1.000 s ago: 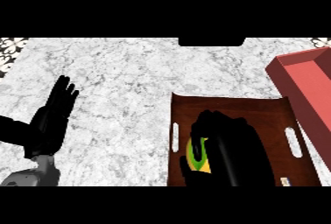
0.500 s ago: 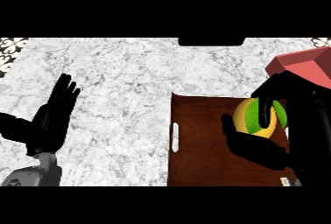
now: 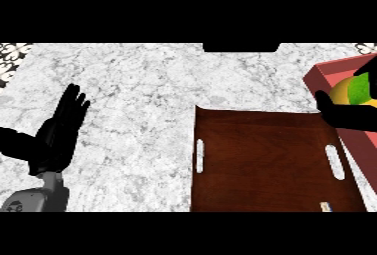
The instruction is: Pick the lemon from the tray and place it in the cardboard box
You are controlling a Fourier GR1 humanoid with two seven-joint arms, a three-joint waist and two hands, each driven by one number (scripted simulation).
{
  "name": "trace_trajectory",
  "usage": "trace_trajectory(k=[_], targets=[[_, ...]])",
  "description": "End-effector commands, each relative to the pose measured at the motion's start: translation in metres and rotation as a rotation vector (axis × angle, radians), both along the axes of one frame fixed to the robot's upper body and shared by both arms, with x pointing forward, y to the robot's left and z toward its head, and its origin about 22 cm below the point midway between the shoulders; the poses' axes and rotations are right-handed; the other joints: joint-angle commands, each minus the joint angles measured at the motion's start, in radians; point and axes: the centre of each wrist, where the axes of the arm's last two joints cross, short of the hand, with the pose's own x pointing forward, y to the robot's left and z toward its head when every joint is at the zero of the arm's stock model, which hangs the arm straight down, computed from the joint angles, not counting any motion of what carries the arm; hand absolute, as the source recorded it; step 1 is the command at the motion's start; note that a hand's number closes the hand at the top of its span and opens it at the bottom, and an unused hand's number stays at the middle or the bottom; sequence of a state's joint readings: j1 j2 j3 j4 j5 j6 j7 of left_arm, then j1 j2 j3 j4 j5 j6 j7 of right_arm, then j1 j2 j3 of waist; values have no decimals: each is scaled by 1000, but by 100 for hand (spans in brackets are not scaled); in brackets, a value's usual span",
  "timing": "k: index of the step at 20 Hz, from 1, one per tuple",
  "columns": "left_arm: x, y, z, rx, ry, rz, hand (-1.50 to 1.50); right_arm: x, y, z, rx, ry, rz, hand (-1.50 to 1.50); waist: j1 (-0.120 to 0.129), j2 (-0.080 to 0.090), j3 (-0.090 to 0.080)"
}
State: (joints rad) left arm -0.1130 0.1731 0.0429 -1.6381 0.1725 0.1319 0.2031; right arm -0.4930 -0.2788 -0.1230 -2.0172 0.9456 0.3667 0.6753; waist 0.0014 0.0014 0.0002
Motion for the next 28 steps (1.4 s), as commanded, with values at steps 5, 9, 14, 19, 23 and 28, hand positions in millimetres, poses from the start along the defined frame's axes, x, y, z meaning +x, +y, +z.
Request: trace_trajectory(k=[5, 9, 14, 19, 23, 28], targets=[[-1, -11, 2, 0, 0, -14, 0, 44, -83, -26, -123, 13, -114, 150, 9, 2, 0], [-6, -4, 5, -4, -17, -15, 0, 59, -118, -62, -167, 54, -132, 150, 14, 3, 1], [0, -4, 4, 2, -7, -16, 0, 72, -150, -63, -276, 269, -136, 150, 12, 5, 0], [5, -16, 12, -5, -19, -17, 0, 90, -162, -85, -285, 605, -182, -150, 26, 8, 0], [-3, -25, 15, -5, -4, -16, 0, 97, -170, -127, -144, 458, -115, -150, 19, 4, 1], [-8, -9, -6, -7, -7, -14, 0, 93, -187, -96, -112, 94, -74, -150, 17, 4, 2]])
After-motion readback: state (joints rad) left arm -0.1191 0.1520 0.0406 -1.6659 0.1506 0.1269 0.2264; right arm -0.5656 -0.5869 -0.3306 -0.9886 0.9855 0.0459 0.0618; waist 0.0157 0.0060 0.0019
